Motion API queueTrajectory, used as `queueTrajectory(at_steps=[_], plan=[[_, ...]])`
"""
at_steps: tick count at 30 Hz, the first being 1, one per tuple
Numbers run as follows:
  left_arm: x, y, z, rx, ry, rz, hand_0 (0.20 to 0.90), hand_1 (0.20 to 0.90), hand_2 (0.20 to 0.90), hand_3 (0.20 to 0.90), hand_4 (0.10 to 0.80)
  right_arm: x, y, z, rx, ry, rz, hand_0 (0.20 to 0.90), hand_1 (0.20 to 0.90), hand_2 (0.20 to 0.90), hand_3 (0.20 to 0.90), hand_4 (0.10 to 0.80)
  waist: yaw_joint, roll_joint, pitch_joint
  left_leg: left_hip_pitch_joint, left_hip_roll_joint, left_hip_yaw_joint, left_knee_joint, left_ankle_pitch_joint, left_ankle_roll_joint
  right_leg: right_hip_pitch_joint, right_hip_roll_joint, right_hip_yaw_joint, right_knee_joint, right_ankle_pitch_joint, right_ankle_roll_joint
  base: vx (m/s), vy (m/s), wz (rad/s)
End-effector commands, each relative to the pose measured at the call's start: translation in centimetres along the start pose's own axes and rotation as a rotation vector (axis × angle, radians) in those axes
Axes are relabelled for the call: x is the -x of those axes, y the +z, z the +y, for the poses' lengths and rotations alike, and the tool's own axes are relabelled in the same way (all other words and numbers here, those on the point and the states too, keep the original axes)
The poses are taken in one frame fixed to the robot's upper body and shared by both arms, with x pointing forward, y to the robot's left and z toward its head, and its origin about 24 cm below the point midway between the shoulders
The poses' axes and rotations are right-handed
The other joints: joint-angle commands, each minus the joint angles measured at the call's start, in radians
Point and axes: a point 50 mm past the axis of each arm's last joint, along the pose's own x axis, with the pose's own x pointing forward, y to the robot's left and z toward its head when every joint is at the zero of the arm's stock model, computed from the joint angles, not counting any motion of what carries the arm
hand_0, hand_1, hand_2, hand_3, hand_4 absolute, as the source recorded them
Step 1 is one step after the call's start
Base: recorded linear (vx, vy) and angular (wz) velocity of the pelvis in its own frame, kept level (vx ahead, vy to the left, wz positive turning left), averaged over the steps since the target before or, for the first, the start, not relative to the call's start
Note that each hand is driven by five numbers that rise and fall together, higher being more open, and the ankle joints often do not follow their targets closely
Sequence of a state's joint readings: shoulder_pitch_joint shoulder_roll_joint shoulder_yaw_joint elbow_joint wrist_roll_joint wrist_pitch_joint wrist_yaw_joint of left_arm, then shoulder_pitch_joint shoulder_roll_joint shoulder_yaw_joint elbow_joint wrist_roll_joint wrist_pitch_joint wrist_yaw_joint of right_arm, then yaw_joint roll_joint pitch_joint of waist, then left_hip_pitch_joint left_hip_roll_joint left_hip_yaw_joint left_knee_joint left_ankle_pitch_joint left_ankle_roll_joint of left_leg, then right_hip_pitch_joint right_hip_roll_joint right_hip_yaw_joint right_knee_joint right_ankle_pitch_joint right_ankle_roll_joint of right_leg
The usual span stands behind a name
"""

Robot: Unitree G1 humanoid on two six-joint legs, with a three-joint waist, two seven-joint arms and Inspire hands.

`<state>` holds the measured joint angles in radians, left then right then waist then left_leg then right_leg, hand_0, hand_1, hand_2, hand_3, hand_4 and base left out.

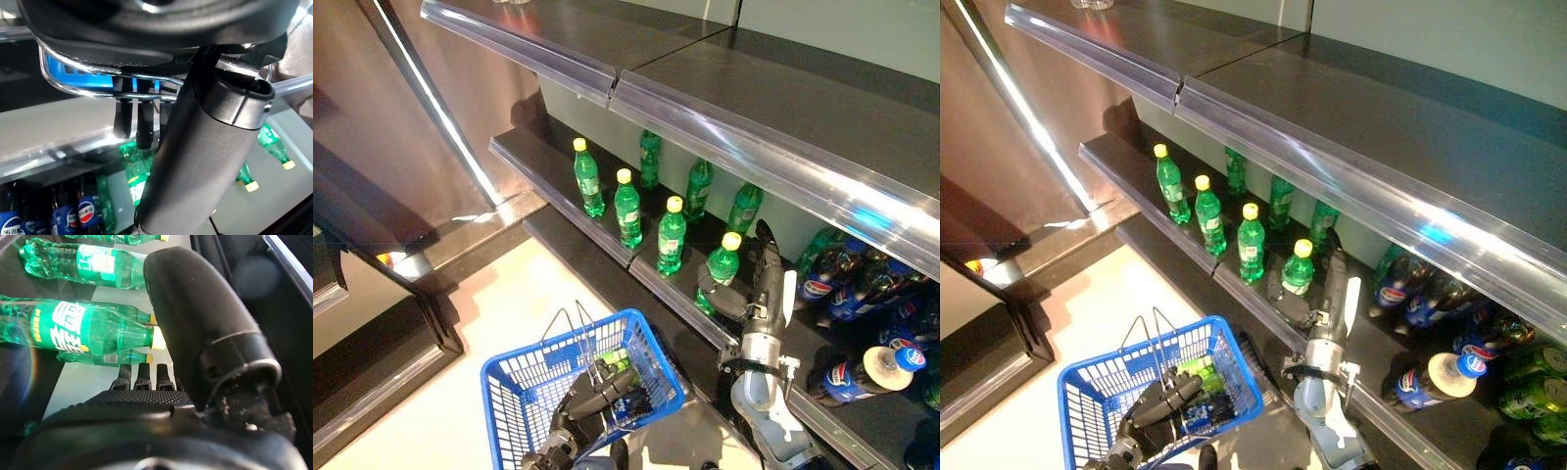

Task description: Pick up the drink and place into the basket.

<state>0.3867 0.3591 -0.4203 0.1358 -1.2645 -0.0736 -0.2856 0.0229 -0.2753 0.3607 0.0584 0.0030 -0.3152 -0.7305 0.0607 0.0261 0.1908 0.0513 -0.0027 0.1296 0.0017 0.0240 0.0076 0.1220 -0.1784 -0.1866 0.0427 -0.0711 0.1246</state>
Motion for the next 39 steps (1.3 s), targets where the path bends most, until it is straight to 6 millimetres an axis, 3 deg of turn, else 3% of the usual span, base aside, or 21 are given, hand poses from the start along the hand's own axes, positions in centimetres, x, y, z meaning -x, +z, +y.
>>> queueTrajectory(at_steps=[1,14,39], plan=[[-3.2,5.3,-10.9,-0.047,-0.627,-0.301,0.3,0.3,0.3,0.2,0.1,-2.6,2.7,0.6,-0.081,-0.085,-0.159,0.9,0.9,0.9,0.9,0.8,0.036,-0.004,-0.038,0.012,0.093,-0.078,0.077,-0.02,-0.068,-0.064,-0.088,0.005,0.002,0.176,0.035,0.048,-0.01,0.01],[-3.4,4.5,-11.2,-0.044,-0.621,-0.247,0.3,0.3,0.3,0.2,0.1,-4.5,2.1,0.9,-0.088,-0.215,-0.094,0.9,0.9,0.9,0.9,0.8,0.072,0.006,-0.001,-0.011,0.089,-0.117,0.122,-0.019,-0.07,-0.052,-0.108,-0.016,0.016,0.189,0.042,0.038,-0.001,0.06],[-2.2,1.5,-8.9,-0.02,-0.505,-0.117,0.3,0.3,0.3,0.2,0.1,-3.3,-2.9,-2.3,-0.058,-0.418,0.143,0.9,0.9,0.9,0.9,0.8,0.133,-0.001,-0.026,0.029,0.098,-0.154,0.176,-0.01,-0.072,0.052,-0.129,-0.07,0.019,0.207,0.069,0.09,0.001,0.05]])
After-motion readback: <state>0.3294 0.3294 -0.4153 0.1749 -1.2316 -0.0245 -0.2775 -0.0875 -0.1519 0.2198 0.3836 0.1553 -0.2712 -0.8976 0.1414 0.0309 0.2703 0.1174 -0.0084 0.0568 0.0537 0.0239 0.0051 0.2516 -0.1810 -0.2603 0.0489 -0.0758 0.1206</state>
